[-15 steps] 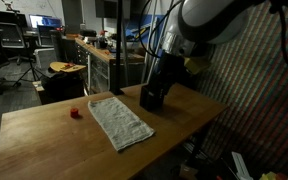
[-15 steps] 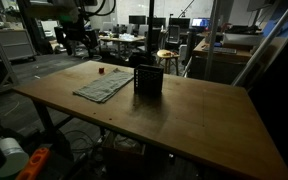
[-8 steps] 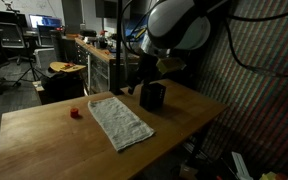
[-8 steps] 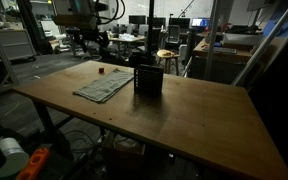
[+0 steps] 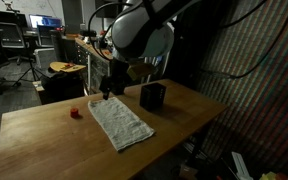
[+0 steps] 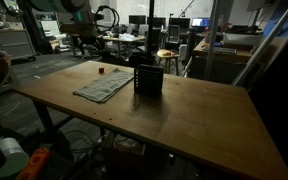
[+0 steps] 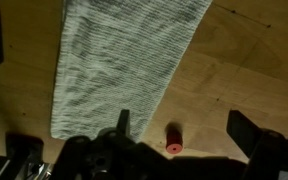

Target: Pick up the cloth and put it in the box

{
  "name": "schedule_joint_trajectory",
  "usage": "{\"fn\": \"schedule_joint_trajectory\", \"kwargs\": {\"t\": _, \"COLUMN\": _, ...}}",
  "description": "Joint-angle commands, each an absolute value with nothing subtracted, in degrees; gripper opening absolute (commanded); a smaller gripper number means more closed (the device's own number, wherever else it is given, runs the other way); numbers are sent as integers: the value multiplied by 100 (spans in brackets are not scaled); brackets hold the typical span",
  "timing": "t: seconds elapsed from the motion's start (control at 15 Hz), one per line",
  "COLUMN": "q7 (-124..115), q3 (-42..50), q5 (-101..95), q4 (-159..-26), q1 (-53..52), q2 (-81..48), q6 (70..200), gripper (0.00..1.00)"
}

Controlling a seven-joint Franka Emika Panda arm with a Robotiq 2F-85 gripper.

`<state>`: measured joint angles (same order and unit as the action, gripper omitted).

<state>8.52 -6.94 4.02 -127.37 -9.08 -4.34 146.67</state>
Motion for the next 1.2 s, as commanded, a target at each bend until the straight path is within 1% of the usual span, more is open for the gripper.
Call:
{"fn": "schedule_joint_trajectory", "kwargs": {"t": 0.0, "q7": 884, "q3": -834, "q5": 289, "q4": -11827, "q1": -904, "q2": -1243, "q6": 14694, "gripper": 100}}
{"fn": "schedule_joint_trajectory", "kwargs": {"t": 0.47, "q7": 1127, "q3": -785, "q5": 185, "q4": -10660, "q1": -639, "q2": -2452, "q6": 14627, "gripper": 100}}
{"fn": "schedule_joint_trajectory", "kwargs": {"t": 0.73, "q7": 1462, "q3": -837, "q5": 238, "q4": -10549, "q1": -373, "q2": -2841, "q6": 14692, "gripper": 100}}
{"fn": "schedule_joint_trajectory", "kwargs": {"t": 1.13, "q7": 1851, "q3": -943, "q5": 236, "q4": -10731, "q1": -186, "q2": -3124, "q6": 14770, "gripper": 100}}
